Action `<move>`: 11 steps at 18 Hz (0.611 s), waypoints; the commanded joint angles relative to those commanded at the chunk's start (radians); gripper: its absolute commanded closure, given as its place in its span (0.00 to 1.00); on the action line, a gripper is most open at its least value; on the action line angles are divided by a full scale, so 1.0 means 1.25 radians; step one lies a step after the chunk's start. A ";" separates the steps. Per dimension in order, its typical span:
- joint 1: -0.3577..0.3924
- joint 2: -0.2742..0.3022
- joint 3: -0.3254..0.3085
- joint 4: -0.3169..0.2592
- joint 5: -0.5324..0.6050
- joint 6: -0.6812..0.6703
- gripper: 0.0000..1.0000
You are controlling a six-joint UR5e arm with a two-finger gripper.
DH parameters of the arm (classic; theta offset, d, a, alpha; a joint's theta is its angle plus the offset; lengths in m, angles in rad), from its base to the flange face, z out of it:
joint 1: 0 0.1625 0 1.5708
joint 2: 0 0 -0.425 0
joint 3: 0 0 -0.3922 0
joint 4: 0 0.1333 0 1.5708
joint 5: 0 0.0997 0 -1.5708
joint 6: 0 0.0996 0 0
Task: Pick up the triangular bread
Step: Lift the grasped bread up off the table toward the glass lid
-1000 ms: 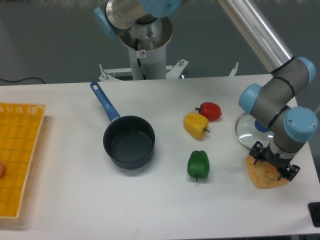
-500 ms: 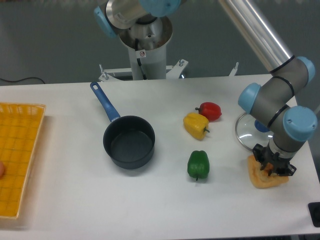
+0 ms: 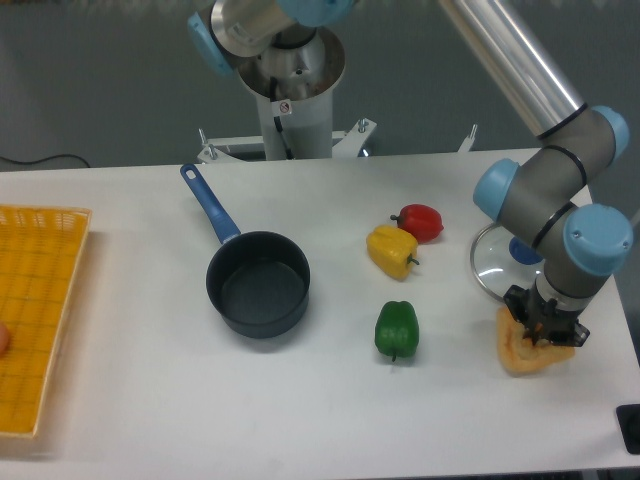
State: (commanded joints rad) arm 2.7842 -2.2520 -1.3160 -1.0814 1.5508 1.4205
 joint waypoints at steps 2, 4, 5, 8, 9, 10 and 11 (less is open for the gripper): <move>-0.002 0.022 -0.021 -0.001 0.002 0.000 1.00; -0.004 0.050 -0.049 -0.011 0.002 0.000 1.00; -0.007 0.063 -0.059 -0.018 0.002 0.000 1.00; -0.014 0.096 -0.081 -0.043 0.002 0.001 1.00; -0.015 0.108 -0.085 -0.055 0.004 0.001 1.00; -0.018 0.118 -0.086 -0.070 0.006 0.002 1.00; -0.023 0.126 -0.086 -0.082 0.013 0.001 1.00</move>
State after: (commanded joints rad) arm 2.7551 -2.0940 -1.4235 -1.1841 1.5676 1.4220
